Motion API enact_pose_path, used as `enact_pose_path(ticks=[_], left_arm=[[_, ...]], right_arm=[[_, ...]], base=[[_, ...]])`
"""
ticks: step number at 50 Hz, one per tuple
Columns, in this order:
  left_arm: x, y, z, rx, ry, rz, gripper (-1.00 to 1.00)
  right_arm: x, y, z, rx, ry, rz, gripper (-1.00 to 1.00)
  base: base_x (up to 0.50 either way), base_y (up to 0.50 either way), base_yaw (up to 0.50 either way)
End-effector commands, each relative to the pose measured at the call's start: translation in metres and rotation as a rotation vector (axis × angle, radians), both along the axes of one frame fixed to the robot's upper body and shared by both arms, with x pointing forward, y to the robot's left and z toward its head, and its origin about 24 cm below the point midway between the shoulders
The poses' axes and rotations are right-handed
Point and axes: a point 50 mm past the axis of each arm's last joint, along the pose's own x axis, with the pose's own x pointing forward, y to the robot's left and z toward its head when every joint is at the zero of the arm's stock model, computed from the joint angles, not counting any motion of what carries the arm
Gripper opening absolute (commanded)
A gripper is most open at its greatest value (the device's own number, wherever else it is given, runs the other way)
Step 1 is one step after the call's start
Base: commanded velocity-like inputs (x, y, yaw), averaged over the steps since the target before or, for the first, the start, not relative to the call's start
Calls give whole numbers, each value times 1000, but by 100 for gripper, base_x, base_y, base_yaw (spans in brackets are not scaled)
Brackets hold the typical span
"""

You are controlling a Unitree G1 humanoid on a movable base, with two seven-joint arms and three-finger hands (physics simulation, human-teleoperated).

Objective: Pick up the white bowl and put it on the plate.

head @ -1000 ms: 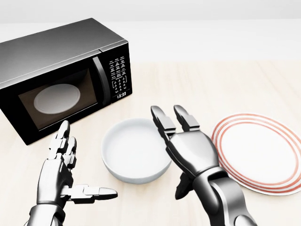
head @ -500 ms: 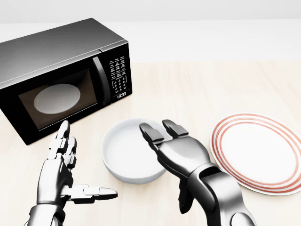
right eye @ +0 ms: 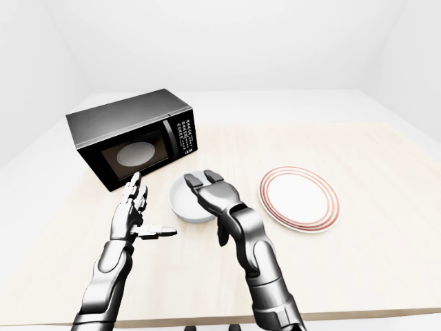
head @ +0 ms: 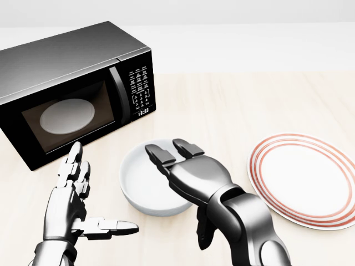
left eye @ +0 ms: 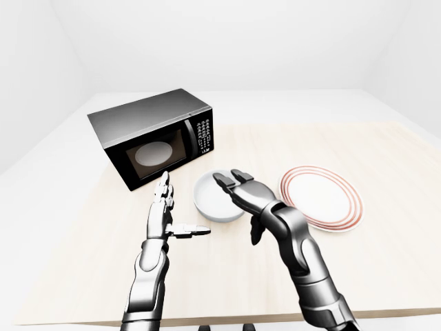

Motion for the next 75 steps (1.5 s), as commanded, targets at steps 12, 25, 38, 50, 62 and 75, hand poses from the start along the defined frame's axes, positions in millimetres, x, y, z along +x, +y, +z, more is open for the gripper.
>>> enact_pose_path(ticks=[12,25,38,50,62,75], left_arm=[[0,0,0,0,0,0,100],[0,0,0,0,0,0,100],[0,0,0,0,0,0,100],[0,0,0,0,0,0,100],[0,0,0,0,0,0,100],[0,0,0,0,0,0,100]], right_arm=[[6,15,-23,-38,104,33,100],[13,14,-40,-72,183,26,100],[14,14,-47,-84,212,26,100],[15,13,-55,-98,248,24,100],[17,13,-58,-105,264,23,100],[17,12,-60,-115,273,20,100]], base=[[0,0,0],[0,0,0],[0,0,0],[0,0,0],[0,0,0],[0,0,0]])
